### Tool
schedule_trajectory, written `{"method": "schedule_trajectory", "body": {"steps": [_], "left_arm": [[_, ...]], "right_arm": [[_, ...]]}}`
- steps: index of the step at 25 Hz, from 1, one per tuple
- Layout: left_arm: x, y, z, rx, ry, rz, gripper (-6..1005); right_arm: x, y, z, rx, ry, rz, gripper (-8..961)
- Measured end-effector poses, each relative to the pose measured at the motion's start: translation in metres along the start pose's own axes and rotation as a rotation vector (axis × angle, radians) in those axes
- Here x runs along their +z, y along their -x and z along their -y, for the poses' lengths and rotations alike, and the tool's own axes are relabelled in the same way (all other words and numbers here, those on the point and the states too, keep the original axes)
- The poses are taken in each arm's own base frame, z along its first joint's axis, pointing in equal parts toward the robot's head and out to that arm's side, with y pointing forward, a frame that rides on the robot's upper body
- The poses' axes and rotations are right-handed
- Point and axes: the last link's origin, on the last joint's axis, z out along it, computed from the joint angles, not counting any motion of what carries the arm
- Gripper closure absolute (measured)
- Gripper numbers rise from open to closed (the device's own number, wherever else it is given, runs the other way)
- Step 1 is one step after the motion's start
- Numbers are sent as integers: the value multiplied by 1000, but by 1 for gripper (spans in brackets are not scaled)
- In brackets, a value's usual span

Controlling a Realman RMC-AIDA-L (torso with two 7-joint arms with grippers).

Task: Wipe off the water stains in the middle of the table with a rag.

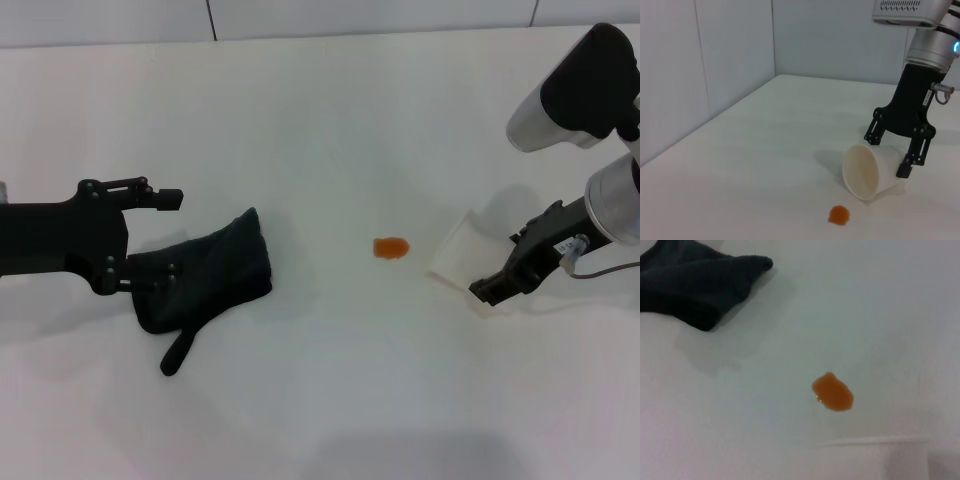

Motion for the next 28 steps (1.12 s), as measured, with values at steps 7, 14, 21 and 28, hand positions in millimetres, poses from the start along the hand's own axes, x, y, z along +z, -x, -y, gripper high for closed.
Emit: {"method": "schedule_trajectory", "body": {"steps": [7,14,21,28], "left_arm": [[0,0,0,0,-2,1,180],[0,0,0,0,-3,1,182],[0,0,0,0,-3,2,183],[-2,4,-1,0,-6,8,185]], "right_arm": [[0,0,0,1,2,2,201],[-3,4,-1,-9,-1,15,261],[-17,17,-2,-32,-20,87,264],[-27,29,3,-36,-34,191,263]]}}
